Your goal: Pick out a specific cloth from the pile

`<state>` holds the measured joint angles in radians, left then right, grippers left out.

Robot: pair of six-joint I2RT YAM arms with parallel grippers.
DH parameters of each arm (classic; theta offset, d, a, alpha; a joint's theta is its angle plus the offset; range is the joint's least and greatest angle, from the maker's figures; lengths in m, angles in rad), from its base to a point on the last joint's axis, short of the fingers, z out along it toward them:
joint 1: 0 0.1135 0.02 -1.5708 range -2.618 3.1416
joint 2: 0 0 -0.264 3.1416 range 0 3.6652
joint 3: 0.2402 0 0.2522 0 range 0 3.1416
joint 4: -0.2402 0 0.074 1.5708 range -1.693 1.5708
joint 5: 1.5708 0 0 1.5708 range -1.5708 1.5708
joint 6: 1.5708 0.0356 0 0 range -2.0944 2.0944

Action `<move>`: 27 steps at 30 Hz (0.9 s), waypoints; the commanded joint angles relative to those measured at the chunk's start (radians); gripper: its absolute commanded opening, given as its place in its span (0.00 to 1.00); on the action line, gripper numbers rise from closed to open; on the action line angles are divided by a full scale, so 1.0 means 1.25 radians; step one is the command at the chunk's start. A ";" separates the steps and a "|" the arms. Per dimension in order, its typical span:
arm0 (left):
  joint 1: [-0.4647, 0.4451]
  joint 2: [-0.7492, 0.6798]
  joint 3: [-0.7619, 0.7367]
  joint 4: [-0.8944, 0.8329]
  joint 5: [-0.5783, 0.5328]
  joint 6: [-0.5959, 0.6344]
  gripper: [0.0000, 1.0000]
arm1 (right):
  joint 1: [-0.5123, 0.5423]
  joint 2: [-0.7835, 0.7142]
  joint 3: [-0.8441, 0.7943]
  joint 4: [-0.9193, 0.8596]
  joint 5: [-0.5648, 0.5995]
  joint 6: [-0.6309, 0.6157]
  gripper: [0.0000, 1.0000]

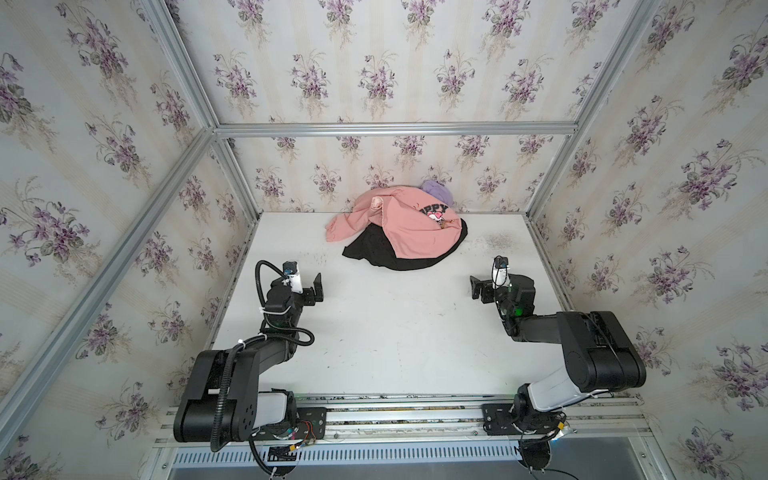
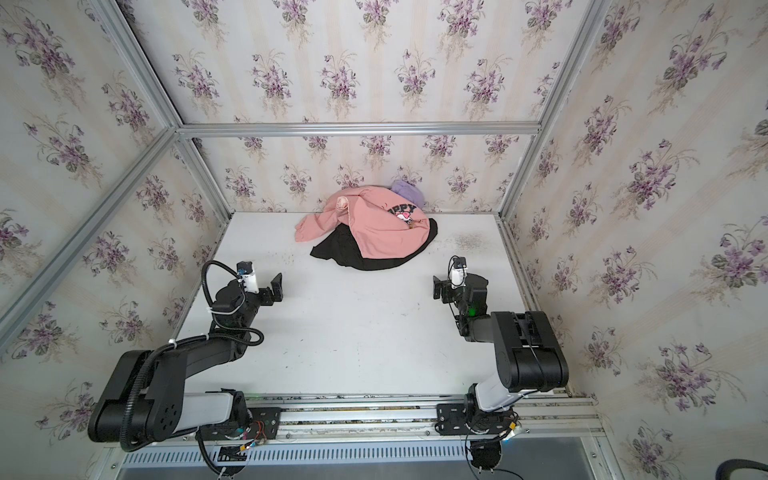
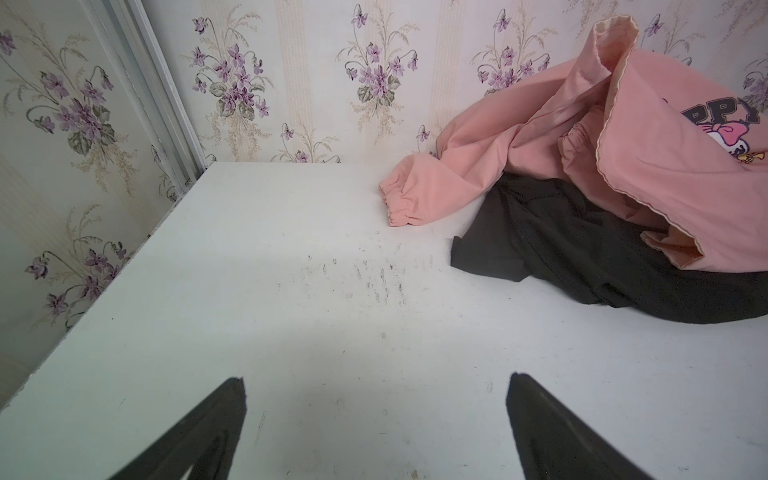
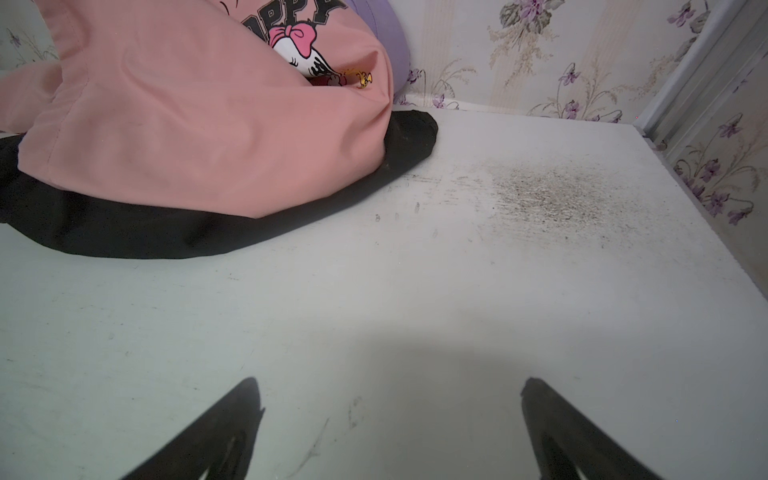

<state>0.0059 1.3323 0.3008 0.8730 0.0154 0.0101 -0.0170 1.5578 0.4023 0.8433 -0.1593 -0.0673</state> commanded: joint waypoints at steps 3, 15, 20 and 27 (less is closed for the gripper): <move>0.000 0.001 0.006 0.018 0.003 0.008 1.00 | 0.000 -0.003 -0.002 0.031 -0.008 0.004 1.00; 0.000 -0.006 -0.002 0.024 0.005 0.007 1.00 | 0.008 -0.010 -0.012 0.054 0.010 -0.002 1.00; 0.000 -0.007 -0.003 0.026 0.004 0.007 1.00 | 0.005 -0.010 -0.016 0.061 0.014 0.006 1.00; 0.000 -0.007 -0.004 0.028 0.005 0.007 1.00 | 0.016 -0.011 -0.001 0.019 0.089 0.016 1.00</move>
<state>0.0059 1.3266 0.2958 0.8738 0.0158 0.0101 -0.0078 1.5478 0.3794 0.8810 -0.1013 -0.0490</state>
